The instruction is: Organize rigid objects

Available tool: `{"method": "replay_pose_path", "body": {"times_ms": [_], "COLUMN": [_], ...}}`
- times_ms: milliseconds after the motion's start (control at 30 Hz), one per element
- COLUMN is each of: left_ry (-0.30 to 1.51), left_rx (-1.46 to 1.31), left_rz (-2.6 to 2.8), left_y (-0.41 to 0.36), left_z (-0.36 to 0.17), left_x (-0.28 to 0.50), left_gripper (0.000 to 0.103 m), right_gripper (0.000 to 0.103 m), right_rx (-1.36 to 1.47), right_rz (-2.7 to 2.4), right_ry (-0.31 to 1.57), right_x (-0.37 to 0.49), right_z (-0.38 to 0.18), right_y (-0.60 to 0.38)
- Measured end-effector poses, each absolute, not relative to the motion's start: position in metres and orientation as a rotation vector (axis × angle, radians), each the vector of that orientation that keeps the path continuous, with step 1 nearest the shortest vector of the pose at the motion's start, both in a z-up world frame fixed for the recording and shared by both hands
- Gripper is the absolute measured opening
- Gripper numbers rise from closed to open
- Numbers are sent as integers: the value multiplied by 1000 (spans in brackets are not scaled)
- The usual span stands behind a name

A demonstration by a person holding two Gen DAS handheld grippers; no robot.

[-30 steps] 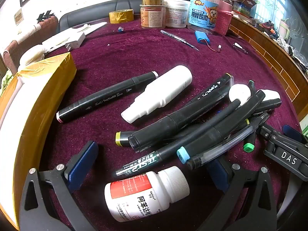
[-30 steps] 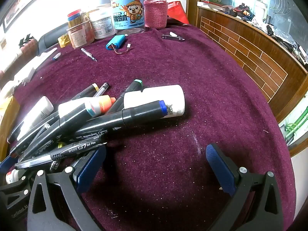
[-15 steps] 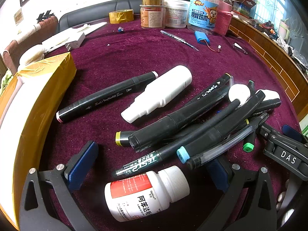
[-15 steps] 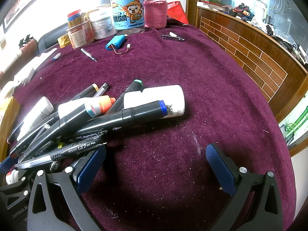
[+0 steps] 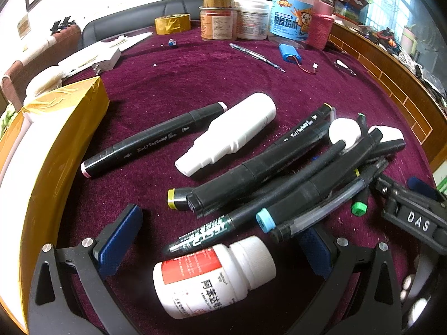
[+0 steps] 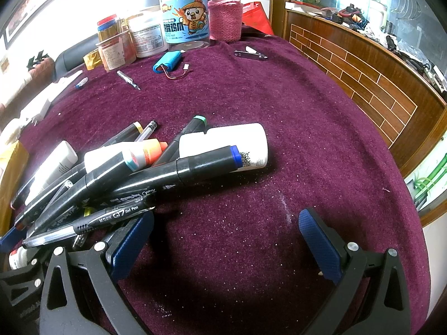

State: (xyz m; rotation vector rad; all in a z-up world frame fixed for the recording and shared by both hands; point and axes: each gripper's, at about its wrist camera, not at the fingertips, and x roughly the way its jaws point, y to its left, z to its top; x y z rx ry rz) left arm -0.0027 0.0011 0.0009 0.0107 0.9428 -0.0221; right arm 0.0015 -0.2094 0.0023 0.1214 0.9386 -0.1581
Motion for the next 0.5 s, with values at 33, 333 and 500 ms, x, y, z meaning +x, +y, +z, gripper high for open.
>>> {"method": "replay_pose_path", "body": {"times_ms": [33, 333, 500], "left_ry": [944, 985, 998], "left_rx": [16, 50, 82], "left_rz": [-31, -82, -93], "left_y": [1, 2, 0], "left_z": [1, 3, 3], "left_x": [-4, -11, -18], "left_gripper": [103, 103, 103], "right_gripper": [102, 102, 102], "right_rx": [122, 97, 93], "right_rz": [-154, -106, -96], "right_ry": [939, 1029, 1039], "right_x": [1, 7, 8], "right_z": [4, 9, 9], "right_y": [-209, -214, -214]}}
